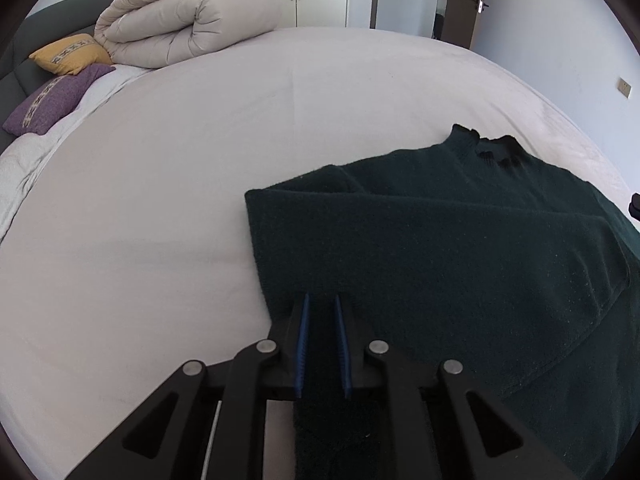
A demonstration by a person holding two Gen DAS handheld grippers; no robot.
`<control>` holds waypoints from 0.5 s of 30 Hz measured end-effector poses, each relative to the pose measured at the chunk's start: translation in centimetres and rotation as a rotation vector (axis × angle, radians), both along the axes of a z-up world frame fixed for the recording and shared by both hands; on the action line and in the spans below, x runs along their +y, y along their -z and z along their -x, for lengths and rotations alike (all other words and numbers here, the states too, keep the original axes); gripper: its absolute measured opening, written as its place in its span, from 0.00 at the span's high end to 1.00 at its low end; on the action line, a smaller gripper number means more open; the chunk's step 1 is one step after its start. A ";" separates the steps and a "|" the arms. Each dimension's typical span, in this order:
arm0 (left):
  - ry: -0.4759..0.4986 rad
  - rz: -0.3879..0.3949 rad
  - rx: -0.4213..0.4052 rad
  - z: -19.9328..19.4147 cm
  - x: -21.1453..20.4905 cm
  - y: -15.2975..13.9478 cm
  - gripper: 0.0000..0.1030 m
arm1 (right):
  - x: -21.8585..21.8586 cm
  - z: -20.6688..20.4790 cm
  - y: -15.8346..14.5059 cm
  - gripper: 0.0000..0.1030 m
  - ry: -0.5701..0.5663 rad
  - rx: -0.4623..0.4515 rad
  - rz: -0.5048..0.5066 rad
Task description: Fold small clothes
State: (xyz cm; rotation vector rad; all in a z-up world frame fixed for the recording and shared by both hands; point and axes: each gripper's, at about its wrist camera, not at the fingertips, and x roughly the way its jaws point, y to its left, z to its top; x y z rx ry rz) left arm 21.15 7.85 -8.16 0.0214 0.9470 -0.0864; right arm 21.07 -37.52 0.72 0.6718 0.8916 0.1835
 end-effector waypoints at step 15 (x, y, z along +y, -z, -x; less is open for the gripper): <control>-0.067 0.101 0.008 2.0 2.1 -1.2 0.57 | -8.6 7.0 2.7 0.81 0.270 0.039 -0.066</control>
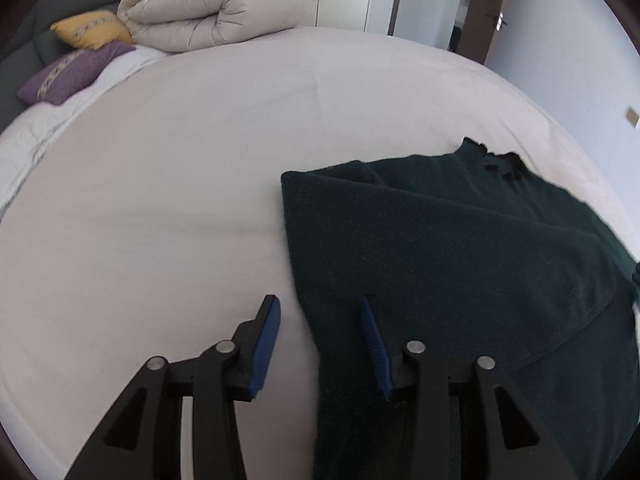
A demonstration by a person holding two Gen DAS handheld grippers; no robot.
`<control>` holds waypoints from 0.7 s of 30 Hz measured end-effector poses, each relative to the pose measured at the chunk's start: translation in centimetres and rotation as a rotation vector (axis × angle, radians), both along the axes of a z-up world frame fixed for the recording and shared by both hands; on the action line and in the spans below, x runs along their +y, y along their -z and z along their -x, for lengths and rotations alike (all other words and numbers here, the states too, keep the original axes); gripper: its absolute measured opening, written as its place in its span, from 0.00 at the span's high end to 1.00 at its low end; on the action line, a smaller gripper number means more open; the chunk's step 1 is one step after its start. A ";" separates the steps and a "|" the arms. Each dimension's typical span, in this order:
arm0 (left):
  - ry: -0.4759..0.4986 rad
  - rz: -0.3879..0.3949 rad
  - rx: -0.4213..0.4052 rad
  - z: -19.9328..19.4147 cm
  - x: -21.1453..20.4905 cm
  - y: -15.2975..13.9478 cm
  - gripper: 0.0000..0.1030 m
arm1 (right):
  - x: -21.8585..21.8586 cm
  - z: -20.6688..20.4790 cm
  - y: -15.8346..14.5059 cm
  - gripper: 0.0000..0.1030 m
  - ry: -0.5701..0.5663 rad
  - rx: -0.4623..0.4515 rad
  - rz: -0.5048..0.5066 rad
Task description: Fold small clothes
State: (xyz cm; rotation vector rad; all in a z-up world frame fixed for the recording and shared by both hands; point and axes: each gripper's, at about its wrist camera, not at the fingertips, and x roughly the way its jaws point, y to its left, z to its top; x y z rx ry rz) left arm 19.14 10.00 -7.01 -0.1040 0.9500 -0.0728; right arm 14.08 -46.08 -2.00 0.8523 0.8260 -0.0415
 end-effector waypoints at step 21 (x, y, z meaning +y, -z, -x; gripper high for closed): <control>0.187 0.400 0.010 4.7 -11.8 -5.6 0.24 | -20.2 15.0 0.0 0.25 0.578 -0.133 -0.193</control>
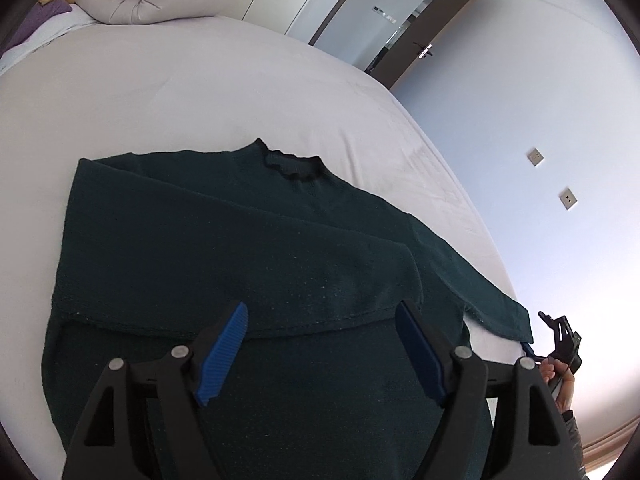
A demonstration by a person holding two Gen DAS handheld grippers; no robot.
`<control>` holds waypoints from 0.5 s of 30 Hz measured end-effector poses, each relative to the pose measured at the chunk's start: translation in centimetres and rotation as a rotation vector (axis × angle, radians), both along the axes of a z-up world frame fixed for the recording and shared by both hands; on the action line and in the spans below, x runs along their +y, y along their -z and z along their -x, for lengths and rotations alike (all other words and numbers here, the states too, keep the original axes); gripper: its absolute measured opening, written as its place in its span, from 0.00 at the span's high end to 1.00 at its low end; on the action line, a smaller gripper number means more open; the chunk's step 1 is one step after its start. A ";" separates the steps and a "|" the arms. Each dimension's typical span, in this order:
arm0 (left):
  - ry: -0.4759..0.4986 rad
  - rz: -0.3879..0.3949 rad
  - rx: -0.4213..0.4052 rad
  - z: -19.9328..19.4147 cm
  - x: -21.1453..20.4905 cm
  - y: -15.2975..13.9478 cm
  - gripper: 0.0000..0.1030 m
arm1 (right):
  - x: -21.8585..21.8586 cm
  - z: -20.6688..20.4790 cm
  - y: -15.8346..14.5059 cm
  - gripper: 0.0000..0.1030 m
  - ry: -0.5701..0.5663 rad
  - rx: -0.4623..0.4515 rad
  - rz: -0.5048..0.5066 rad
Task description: Fold small clothes
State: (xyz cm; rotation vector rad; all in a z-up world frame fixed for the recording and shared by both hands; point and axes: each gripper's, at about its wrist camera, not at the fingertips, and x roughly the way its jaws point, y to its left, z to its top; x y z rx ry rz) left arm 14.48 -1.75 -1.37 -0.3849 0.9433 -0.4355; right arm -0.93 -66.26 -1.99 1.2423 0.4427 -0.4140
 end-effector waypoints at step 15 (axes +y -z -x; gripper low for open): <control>0.106 0.227 0.082 -0.9 -4.5 -0.3 0.24 | 23.3 -14.0 -8.1 0.79 -0.529 0.043 0.396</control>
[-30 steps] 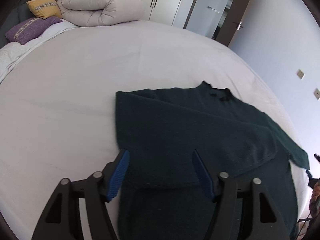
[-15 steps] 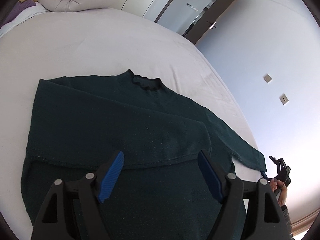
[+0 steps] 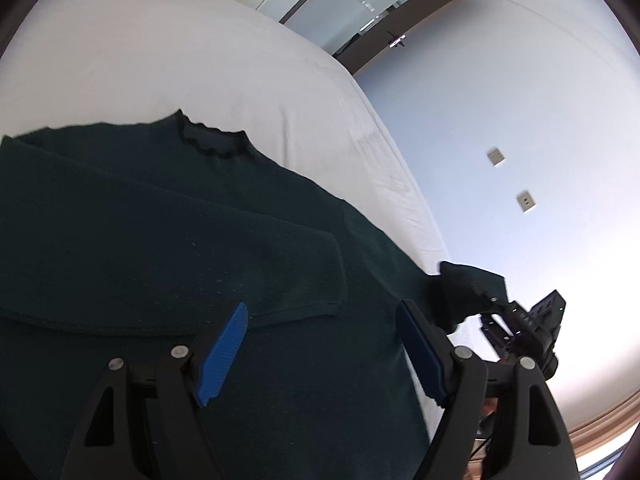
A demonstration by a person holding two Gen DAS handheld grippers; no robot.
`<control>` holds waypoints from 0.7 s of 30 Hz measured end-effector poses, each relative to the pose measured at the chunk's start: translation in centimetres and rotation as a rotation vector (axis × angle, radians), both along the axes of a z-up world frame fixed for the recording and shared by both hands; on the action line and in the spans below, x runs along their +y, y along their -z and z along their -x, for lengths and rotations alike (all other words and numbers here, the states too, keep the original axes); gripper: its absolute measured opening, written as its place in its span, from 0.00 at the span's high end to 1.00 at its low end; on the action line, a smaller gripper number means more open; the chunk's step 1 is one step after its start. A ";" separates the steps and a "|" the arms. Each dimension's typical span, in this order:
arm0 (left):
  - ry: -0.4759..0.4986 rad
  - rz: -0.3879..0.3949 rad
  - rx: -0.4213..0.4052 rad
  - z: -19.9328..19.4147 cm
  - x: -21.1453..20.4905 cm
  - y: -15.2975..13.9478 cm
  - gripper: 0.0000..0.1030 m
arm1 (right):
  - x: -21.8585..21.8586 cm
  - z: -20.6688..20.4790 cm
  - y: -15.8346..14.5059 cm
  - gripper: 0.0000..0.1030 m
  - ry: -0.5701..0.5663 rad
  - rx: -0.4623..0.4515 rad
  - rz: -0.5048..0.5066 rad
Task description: Fold small clothes
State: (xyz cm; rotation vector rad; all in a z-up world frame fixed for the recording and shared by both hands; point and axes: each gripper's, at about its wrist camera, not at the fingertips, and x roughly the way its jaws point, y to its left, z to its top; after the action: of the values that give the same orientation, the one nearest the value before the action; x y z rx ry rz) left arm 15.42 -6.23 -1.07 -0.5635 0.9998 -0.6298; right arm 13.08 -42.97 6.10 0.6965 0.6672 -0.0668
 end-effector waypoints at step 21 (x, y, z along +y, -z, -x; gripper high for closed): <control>0.026 0.342 0.382 -2.3 -4.1 7.4 0.11 | 16.2 2.7 5.1 0.79 -0.359 0.024 0.101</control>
State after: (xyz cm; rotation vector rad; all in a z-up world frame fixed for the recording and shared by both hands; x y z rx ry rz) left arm 17.69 -10.35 -8.47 -1.0004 1.2662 -0.7386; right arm 10.42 -26.73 1.00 0.4715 0.7976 0.2210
